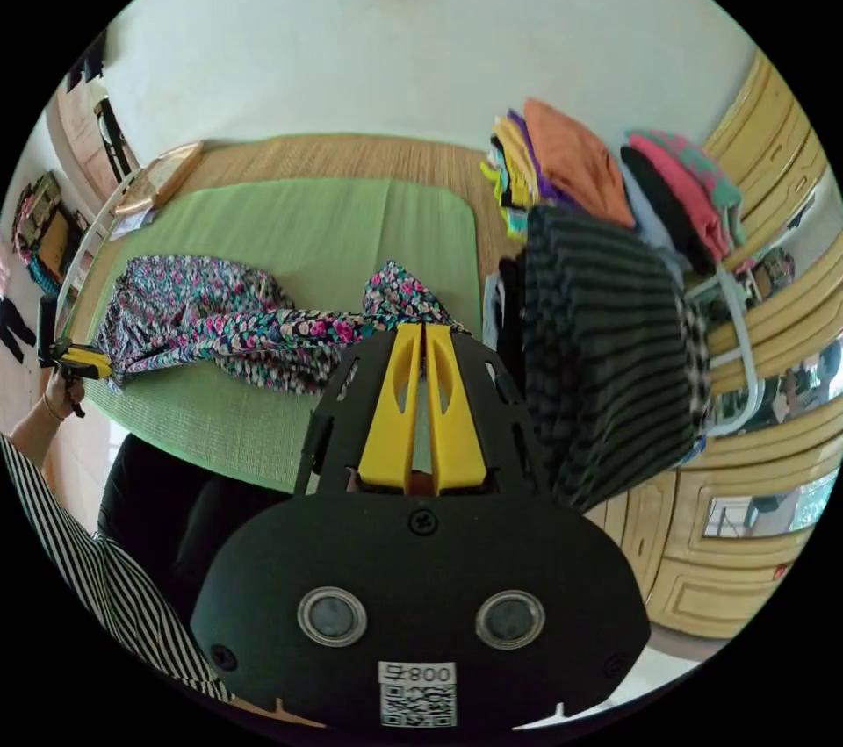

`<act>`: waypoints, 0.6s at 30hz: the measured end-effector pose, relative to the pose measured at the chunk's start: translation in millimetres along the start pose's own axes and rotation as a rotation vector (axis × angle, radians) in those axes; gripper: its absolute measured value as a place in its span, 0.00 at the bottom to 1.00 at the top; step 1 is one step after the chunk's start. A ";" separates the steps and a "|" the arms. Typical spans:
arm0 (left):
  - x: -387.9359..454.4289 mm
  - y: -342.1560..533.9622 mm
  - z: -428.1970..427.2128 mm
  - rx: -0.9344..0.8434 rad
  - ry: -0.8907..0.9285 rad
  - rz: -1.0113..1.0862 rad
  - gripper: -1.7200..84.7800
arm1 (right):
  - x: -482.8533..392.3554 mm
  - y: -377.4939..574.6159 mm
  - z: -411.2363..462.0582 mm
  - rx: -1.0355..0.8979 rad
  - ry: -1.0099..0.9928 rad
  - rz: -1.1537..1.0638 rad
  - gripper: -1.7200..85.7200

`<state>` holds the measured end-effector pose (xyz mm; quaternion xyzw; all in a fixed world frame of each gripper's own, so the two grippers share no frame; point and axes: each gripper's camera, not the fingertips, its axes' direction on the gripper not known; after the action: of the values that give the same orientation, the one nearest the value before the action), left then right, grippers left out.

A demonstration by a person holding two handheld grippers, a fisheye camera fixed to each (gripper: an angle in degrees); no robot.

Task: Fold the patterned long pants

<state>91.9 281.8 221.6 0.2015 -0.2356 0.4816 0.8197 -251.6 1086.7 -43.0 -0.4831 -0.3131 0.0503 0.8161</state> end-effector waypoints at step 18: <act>-61.1 49.2 -52.5 0.102 -0.257 -0.325 0.07 | 54.3 106.4 126.6 -0.434 -0.130 0.356 0.11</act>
<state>32.6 291.0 148.8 0.3379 -0.2780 0.3245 0.8386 -255.5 1259.6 -62.5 -0.6897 -0.2785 0.1554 0.6501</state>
